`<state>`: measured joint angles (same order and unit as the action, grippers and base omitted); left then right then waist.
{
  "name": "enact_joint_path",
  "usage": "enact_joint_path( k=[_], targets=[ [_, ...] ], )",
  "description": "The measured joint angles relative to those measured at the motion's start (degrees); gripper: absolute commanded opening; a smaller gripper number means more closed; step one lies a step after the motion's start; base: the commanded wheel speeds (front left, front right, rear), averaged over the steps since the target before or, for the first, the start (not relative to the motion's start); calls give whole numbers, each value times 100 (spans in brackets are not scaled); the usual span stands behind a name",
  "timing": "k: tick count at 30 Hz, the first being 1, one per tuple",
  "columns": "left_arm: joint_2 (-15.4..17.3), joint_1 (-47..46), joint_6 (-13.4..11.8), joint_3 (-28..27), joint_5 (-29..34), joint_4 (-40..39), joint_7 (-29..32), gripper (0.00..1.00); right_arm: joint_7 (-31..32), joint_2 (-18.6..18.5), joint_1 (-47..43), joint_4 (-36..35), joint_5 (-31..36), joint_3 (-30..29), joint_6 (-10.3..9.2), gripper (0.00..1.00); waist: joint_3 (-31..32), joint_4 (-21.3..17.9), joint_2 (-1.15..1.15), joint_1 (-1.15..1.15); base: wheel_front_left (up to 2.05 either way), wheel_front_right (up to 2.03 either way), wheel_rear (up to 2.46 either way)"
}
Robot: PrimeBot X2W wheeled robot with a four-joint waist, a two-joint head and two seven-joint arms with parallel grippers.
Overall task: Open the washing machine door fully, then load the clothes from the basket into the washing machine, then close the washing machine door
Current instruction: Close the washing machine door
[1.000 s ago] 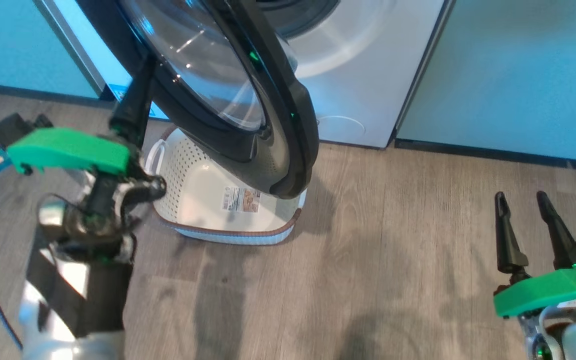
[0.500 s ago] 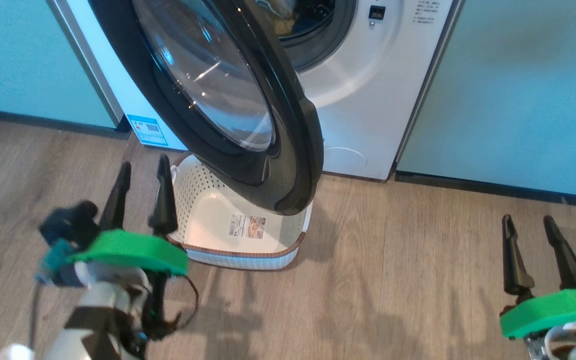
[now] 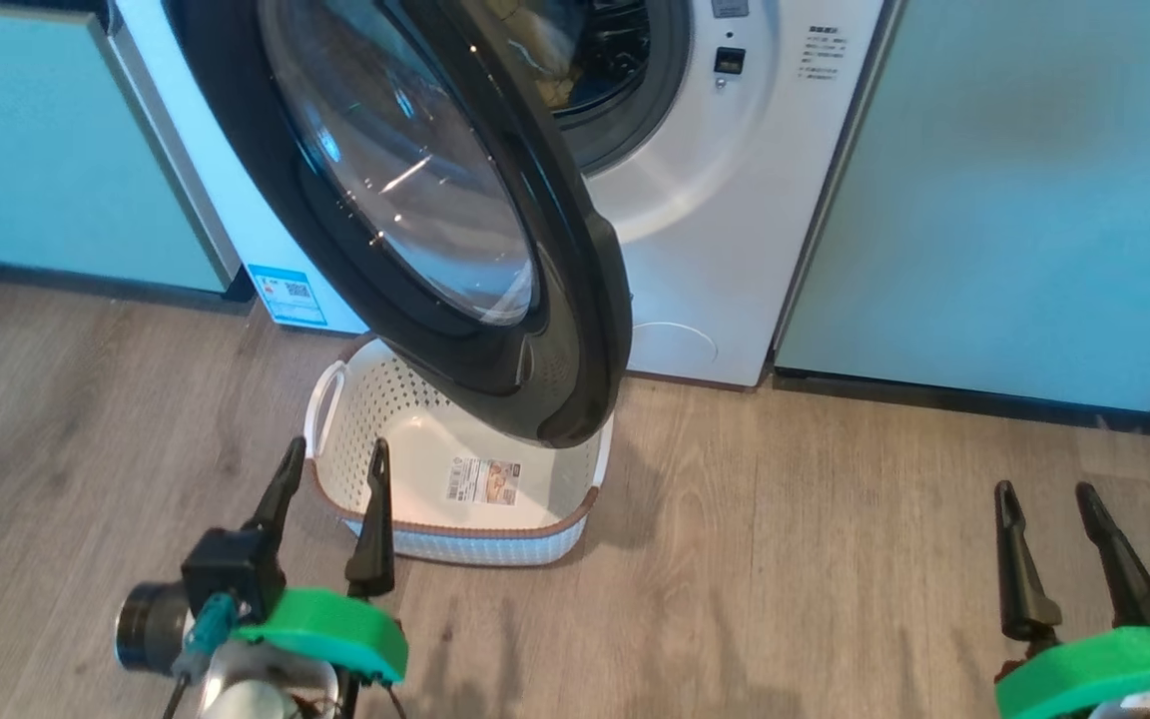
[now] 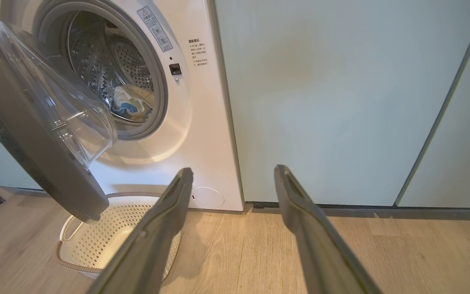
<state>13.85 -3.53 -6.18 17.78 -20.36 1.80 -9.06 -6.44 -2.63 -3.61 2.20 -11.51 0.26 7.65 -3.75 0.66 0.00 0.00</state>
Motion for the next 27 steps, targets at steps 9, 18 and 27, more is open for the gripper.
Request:
enact_joint_path(
  k=[9,18,27],
  targets=[
    [16,238,-49,88,14,-121,9,100,46,8,-114,-189,24,-2,0,100,62,-100,0,0,0,0,0],
    [40,265,-99,98,11,-153,5,100,91,13,-211,-213,25,-2,0,100,18,-117,0,0,0,0,0],
    [65,264,-144,122,16,-156,0,100,92,16,-209,-214,42,-7,0,100,-18,-135,0,0,0,0,0]
  ],
)
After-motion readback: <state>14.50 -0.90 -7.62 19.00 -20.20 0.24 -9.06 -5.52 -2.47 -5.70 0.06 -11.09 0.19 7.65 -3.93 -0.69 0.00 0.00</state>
